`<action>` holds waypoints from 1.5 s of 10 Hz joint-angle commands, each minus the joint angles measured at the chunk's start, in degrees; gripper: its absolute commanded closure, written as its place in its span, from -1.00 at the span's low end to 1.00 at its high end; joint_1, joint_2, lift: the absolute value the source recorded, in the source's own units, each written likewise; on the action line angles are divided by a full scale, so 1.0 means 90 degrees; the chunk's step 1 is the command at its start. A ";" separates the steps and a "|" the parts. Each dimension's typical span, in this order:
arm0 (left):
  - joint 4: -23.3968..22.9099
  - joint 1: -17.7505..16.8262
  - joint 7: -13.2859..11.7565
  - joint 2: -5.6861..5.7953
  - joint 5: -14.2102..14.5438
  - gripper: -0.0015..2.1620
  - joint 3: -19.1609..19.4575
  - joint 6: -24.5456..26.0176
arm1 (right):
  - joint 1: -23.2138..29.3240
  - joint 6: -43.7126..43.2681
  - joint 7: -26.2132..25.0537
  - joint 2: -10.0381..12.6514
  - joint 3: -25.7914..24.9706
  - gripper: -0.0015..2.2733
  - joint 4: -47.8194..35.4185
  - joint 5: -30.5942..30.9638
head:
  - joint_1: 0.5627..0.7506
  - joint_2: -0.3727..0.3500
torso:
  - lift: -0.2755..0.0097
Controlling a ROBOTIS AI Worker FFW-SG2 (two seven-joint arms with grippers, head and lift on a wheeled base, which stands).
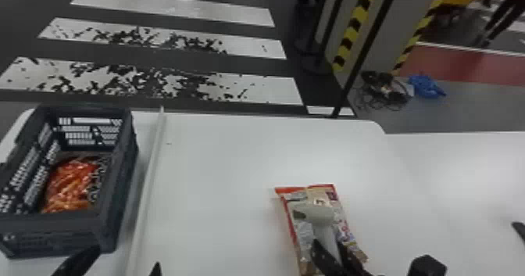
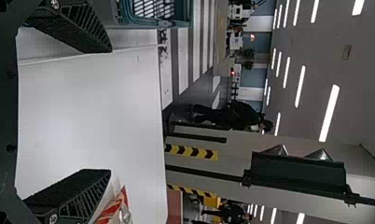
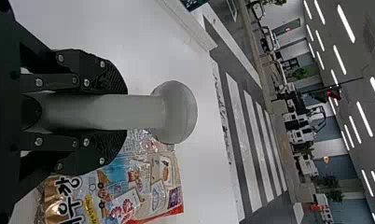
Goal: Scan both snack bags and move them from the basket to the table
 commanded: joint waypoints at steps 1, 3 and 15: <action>-0.0012 0.0027 0.0000 0.0005 -0.0003 -0.93 0.0013 -0.0019 | -0.0091 -0.0146 -0.0074 0.0006 0.0060 0.98 0.0171 0.0180 | 0.41 -0.58 | 0.24; -0.0031 0.0036 0.0000 0.0005 -0.0003 -0.93 0.0023 -0.0019 | -0.0091 -0.0244 -0.0133 0.0006 0.0158 0.98 0.0249 0.0268 | 0.41 -0.58 | 0.24; -0.0070 0.0163 -0.0010 -0.0014 -0.0013 -0.93 0.0091 -0.0194 | 0.0007 -0.0459 -0.0152 0.0006 0.0089 0.98 0.0073 0.0034 | 0.41 -0.50 | 0.24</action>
